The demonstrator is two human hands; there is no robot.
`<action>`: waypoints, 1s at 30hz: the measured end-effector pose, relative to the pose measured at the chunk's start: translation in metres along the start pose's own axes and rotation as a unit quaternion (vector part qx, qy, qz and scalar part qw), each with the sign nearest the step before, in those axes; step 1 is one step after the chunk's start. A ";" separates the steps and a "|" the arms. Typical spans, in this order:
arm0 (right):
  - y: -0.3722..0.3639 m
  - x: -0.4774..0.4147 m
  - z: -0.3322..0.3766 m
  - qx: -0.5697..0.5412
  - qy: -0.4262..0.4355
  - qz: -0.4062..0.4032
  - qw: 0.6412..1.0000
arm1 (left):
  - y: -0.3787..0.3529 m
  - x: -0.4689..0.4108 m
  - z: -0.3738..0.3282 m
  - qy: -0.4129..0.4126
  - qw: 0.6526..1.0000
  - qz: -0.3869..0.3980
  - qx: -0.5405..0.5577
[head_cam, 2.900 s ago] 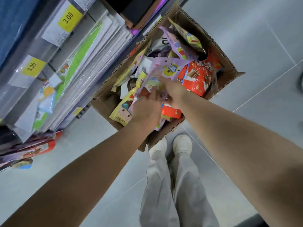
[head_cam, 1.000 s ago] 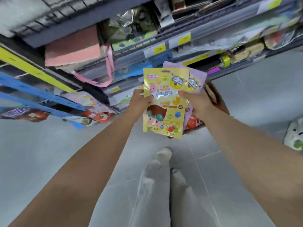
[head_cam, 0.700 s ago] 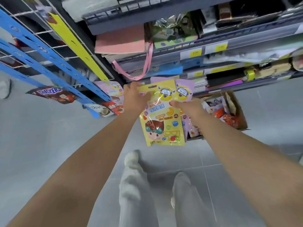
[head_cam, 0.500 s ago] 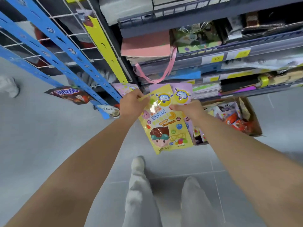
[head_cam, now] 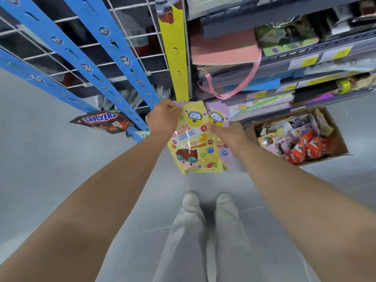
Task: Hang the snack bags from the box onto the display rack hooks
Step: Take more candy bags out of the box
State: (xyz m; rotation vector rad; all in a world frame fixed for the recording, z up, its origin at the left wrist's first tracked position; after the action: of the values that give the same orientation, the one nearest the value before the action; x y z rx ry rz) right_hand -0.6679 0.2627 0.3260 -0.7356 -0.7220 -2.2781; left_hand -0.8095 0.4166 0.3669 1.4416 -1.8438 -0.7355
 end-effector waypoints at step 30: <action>-0.013 -0.075 0.012 0.145 0.102 0.064 0.982 | -0.059 -0.060 -0.008 0.038 0.986 -0.154 -0.046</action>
State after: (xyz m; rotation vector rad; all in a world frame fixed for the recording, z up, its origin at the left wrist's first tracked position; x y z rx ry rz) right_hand -0.6247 0.3082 0.2819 -0.3929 -0.8590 -2.0376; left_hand -0.7583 0.4610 0.3162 1.6905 -1.5268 -0.8893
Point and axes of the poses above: each hand's wrist, its own x-axis away from the middle knuckle, its own y-axis out of the back of the hand, z = x × y, the point moved 8 cm from there along -x, towards the middle knuckle, and after that the axes turned 11 degrees about -z, right-handed, at the moved point
